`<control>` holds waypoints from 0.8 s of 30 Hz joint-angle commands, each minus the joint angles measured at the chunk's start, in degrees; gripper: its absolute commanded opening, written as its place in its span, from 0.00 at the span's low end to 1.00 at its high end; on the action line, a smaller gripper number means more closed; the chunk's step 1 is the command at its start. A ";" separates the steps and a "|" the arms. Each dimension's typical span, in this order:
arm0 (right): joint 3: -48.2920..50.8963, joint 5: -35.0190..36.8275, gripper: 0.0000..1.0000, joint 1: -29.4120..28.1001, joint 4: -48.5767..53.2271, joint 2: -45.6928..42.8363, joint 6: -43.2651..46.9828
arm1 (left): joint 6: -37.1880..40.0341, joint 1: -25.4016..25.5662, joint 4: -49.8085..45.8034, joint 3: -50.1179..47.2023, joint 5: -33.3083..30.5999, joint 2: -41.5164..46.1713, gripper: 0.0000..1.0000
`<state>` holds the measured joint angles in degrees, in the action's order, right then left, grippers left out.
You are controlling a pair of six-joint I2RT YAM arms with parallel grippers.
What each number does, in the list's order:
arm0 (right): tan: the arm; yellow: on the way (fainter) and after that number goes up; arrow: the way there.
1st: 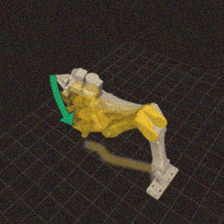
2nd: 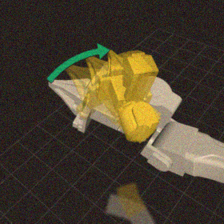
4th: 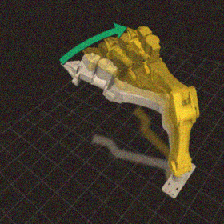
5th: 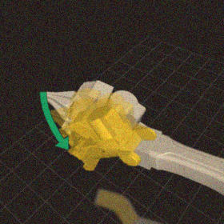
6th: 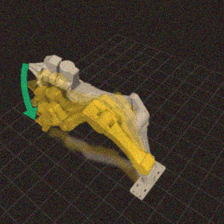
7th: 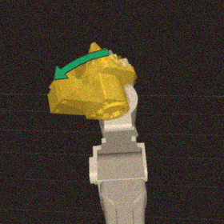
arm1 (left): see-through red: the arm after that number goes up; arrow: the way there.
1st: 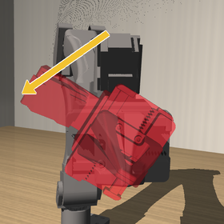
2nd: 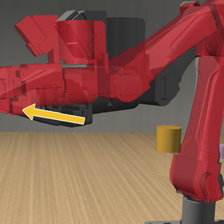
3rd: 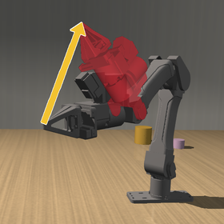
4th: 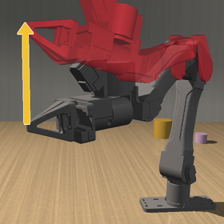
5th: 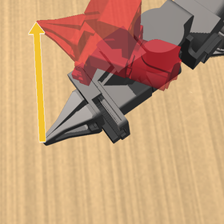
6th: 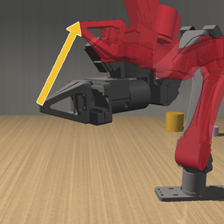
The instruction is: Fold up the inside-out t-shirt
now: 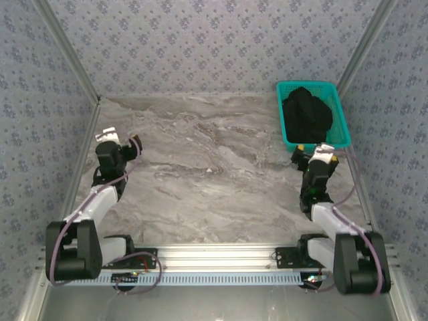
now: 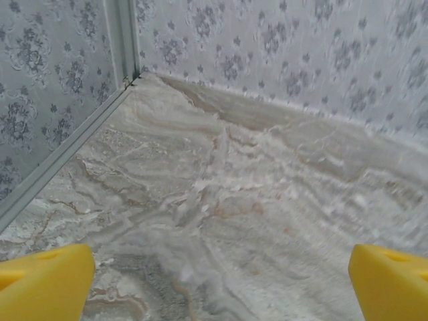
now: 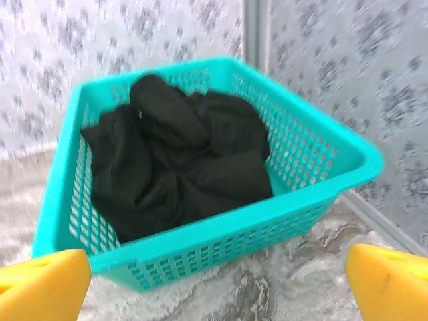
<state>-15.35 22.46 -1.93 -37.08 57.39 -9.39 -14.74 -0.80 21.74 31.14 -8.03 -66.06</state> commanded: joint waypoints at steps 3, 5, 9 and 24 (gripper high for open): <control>-12.48 1.93 1.00 -4.89 19.65 -2.91 -3.71 | -13.29 4.02 -6.57 5.64 12.22 -0.48 0.97; -23.48 -1.14 1.00 -5.19 30.35 7.13 -2.24 | -11.01 9.98 -9.23 10.05 12.28 -3.89 0.97; -41.31 -11.95 1.00 1.66 44.00 24.80 -2.82 | -8.48 14.94 -13.64 15.25 9.93 -8.24 0.98; -92.58 -18.14 0.99 11.93 72.87 69.71 -7.23 | -8.68 15.21 -16.70 15.57 7.34 -8.25 0.98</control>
<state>-97.95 6.55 9.78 24.97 121.01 -13.87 -23.62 14.37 6.90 45.25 0.56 -74.70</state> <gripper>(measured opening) 0.997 0.976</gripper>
